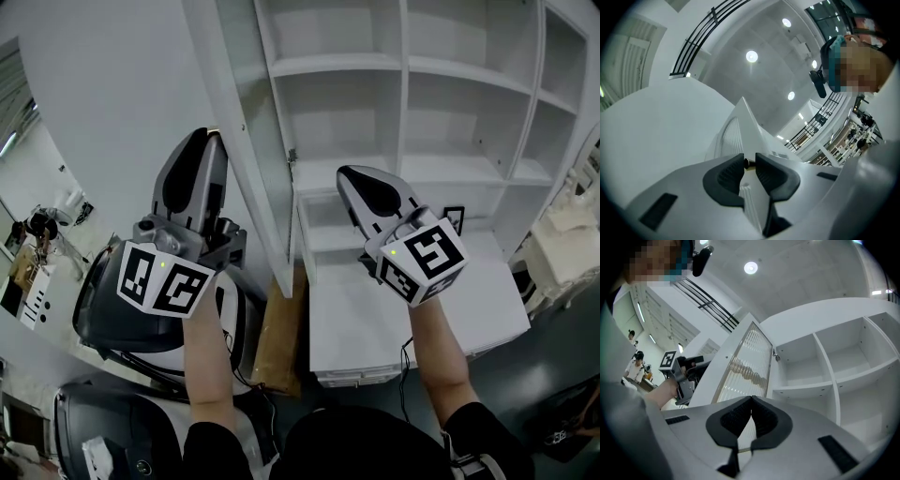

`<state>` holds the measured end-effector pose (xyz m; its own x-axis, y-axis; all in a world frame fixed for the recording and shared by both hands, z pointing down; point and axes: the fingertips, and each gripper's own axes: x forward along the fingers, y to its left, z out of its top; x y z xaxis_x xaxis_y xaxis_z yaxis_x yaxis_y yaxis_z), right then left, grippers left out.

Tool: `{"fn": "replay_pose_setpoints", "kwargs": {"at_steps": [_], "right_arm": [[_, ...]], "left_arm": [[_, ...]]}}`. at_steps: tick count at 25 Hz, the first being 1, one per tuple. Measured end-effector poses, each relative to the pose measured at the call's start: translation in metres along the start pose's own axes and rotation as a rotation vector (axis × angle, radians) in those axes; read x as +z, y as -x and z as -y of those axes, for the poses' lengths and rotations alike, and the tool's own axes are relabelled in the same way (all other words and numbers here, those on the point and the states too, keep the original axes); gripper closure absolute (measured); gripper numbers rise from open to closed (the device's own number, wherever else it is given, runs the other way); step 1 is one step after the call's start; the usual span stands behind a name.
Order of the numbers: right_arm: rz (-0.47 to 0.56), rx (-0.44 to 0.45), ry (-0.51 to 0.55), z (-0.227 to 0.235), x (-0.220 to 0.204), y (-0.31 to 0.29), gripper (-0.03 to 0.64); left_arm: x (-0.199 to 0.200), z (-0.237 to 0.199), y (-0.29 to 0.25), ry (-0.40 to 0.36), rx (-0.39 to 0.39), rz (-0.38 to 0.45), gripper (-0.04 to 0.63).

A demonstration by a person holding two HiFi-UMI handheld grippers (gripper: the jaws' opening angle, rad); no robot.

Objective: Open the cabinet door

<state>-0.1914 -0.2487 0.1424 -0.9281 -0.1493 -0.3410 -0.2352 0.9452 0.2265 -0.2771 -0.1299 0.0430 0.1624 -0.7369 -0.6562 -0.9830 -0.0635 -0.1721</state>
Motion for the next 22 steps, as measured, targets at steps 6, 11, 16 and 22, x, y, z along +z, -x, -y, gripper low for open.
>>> {"fn": "replay_pose_setpoints", "kwargs": {"at_steps": [6,11,16,22], "right_arm": [[-0.001,0.012,-0.016,-0.003,-0.004,-0.006,0.598],[0.0,0.012,-0.018,-0.002,-0.005,-0.004,0.598],[0.0,0.005,-0.023,0.0,-0.007,0.001,0.599],[-0.006,0.008,-0.029,-0.002,-0.013,0.009,0.599]], "left_arm": [[0.0,0.001,-0.002,-0.029,-0.018,-0.028,0.509],[0.001,-0.003,0.002,0.003,-0.009,-0.014,0.509],[-0.002,-0.002,0.007,0.005,-0.005,-0.017,0.531],[-0.003,0.003,0.026,0.018,-0.004,-0.013,0.54]]}}
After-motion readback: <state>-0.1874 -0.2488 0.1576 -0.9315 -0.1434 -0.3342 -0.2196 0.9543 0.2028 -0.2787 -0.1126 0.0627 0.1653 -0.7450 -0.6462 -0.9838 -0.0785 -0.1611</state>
